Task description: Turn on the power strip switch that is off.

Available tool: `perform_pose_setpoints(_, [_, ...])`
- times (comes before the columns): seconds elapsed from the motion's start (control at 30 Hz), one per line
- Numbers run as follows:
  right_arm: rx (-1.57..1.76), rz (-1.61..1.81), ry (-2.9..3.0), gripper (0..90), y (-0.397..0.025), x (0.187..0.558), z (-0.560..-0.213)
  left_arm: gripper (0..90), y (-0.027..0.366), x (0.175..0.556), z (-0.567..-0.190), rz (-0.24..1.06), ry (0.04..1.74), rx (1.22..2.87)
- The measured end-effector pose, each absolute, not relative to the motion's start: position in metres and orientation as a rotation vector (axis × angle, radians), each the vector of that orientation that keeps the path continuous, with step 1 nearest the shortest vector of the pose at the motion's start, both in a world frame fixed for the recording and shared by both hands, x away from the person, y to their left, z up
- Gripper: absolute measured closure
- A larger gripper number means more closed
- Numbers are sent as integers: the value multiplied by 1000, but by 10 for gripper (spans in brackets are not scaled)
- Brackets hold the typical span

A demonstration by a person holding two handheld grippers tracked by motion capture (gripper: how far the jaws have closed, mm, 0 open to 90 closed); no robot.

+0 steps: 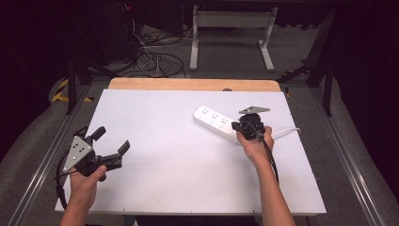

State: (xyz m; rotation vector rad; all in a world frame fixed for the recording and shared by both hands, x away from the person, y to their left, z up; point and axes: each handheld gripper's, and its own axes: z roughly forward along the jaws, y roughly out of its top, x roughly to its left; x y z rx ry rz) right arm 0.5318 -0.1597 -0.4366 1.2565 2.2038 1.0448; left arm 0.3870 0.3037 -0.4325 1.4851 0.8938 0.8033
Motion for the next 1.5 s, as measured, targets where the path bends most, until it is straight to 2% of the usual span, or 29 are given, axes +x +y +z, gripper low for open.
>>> perform_pose_setpoints(0.73, [1142, 1251, 2063, 900, -184, 507, -420, 26, 301, 388, -434, 801, 889, 1504])
perform_pose_setpoints(1.5, [996, 1504, 1874, 900, -218, 465, -415, 26, 300, 387, -434, 796, 884, 1501])
